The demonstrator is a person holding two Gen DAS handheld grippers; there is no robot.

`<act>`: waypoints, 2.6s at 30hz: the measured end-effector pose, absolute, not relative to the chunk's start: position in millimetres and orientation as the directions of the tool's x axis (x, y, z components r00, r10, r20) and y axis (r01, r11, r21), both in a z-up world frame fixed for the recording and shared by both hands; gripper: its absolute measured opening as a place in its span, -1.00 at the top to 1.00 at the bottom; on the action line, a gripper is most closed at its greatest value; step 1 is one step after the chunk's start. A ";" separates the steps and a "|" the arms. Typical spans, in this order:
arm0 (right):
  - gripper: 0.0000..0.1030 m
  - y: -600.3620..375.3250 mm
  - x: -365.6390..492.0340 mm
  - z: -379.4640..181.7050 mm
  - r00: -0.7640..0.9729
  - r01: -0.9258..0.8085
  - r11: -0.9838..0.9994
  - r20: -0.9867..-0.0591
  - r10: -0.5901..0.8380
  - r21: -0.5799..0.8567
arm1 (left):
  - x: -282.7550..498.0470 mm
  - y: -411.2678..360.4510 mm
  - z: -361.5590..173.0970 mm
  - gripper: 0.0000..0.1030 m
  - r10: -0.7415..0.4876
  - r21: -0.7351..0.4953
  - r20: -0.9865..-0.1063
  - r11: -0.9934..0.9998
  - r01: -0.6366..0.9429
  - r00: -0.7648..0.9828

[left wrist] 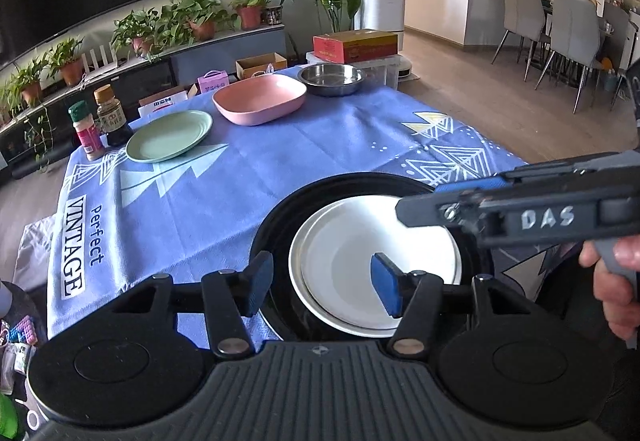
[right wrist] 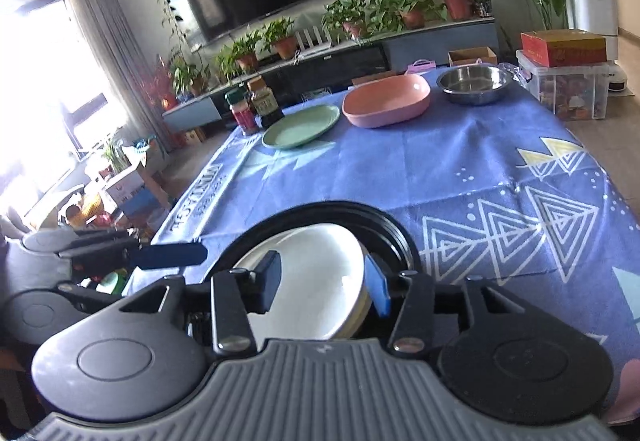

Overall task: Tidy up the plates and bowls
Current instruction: 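Open both grippers and withdraw them from the pot, then move both grippers to the rim of the pale green plate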

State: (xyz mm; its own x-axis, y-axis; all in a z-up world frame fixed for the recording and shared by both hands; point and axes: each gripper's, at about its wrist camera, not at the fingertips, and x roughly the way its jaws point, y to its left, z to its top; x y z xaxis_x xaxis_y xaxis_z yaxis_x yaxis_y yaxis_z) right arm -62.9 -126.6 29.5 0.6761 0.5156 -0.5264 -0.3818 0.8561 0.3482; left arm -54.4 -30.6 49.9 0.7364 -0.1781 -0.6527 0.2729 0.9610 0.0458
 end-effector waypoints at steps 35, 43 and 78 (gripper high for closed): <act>0.04 -135.4 -48.8 16.7 0.677 -0.346 0.838 -0.506 0.535 0.422 | -39.2 -4.4 29.8 0.37 -0.276 -0.086 -0.656 0.952 0.293 0.702; -0.03 -141.5 -44.8 30.4 0.693 -0.369 0.817 -0.454 0.559 0.443 | -37.7 9.9 42.9 0.35 -0.307 -0.138 -0.604 0.949 0.282 0.736; -0.58 -121.8 111.9 37.7 0.479 -0.512 0.592 -0.364 0.798 0.623 | 90.2 131.7 38.4 -0.01 -0.144 -0.400 -0.452 0.915 -0.056 0.881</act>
State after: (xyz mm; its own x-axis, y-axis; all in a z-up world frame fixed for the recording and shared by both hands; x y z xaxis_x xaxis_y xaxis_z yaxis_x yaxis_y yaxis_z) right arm 111.9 -121.8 37.7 0.4793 0.7985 -0.3643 -0.5122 0.5916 0.6226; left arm 90.2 131.7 38.4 0.8805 -0.1441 -0.4516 -0.0556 0.9147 -0.4003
